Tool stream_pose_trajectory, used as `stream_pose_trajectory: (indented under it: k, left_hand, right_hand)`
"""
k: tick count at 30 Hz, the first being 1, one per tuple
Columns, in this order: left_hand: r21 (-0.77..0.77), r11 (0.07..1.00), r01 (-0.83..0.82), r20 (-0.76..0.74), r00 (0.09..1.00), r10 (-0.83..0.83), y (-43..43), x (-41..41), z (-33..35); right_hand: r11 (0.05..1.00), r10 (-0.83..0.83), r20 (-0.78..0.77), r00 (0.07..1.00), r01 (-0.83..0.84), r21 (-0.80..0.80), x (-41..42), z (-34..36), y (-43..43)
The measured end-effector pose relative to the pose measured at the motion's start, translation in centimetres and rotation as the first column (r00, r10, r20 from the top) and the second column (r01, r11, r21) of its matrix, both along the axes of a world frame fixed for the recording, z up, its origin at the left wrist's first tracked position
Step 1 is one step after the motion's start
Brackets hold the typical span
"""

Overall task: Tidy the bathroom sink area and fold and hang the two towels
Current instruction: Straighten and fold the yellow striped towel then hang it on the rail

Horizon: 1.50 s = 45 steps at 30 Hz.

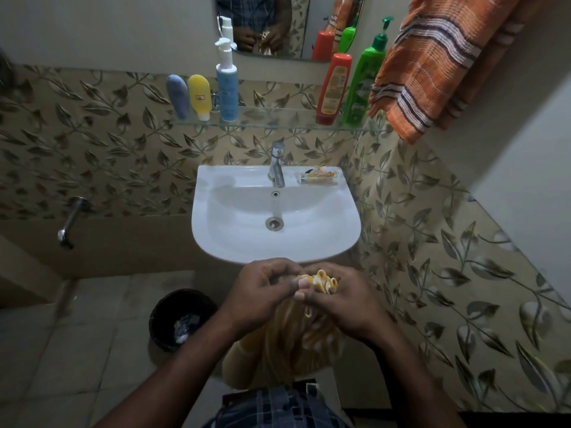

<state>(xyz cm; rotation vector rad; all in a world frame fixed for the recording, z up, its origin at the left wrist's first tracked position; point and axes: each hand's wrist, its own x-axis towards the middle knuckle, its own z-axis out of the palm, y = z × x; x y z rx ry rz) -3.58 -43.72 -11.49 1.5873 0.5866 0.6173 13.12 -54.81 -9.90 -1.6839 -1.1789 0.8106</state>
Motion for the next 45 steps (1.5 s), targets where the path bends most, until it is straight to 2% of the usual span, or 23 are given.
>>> stream_pose_trajectory:
  k: [4,7,10,14,19,23,26,28,31,36,41,43,45]
  left_hand:
    - [-0.134,0.989,0.060,0.011,0.998,-0.059,0.0,0.0,-0.1]
    - [-0.128,0.987,0.094,-0.042,0.994,-0.100,0.1,-0.2,-0.7]
    - [-0.167,0.986,0.000,0.007,1.000,0.002,0.3,-0.2,-1.0]
    - [-0.090,0.993,-0.071,0.006,0.997,0.072,1.2,-0.1,-1.0]
    - [-0.003,0.999,-0.037,-0.006,0.999,0.037,1.3,0.8,-0.8]
    - [-0.090,0.994,-0.063,0.007,0.998,0.064,1.0,1.1,-1.3]
    - [-0.149,0.989,0.000,-0.020,1.000,-0.003,1.0,0.6,-1.8]
    - [-0.141,0.990,0.021,-0.035,0.999,-0.026,0.8,0.4,-2.0]
    - [-0.114,0.993,-0.016,-0.036,0.999,0.012,0.6,0.2,-1.8]
    - [-0.083,0.996,-0.026,-0.001,1.000,0.026,0.7,0.5,-0.7]
    - [0.016,1.000,0.000,-0.013,1.000,0.000,0.3,1.1,0.0]
    - [0.021,1.000,-0.022,-0.008,1.000,0.022,0.2,1.3,0.0]
    - [-0.001,0.999,-0.035,0.011,0.999,0.035,0.0,1.3,0.0]
  right_hand:
    - [0.997,-0.071,0.041,0.997,0.069,0.037,1.2,0.1,0.2]
    - [0.978,-0.172,-0.067,0.983,0.179,0.109,2.9,0.2,-0.2]
    - [0.970,-0.209,-0.118,0.971,0.221,0.104,4.5,-0.1,-0.4]
    - [0.981,-0.178,-0.015,0.984,0.179,0.077,4.5,-0.8,-0.2]
    - [1.000,-0.020,0.070,0.997,0.021,-0.014,1.5,-1.1,0.8]
    - [0.996,-0.083,0.025,0.996,0.082,0.035,1.8,-0.9,0.9]
    - [0.979,-0.172,-0.051,0.984,0.177,0.100,3.2,-0.6,0.3]
    - [0.964,-0.231,-0.152,0.961,0.247,0.097,4.2,-0.4,0.0]
    - [0.944,-0.286,-0.192,0.939,0.310,0.111,5.4,-0.3,-0.4]
    - [0.983,-0.152,-0.065,0.986,0.158,0.092,4.2,0.1,-0.2]
    - [0.996,0.076,0.095,0.993,-0.071,-0.057,1.8,0.1,0.3]
    - [0.995,0.092,0.181,0.979,-0.083,-0.059,1.3,0.1,0.3]
    - [1.000,0.025,0.181,0.983,-0.023,-0.016,1.4,0.1,0.3]
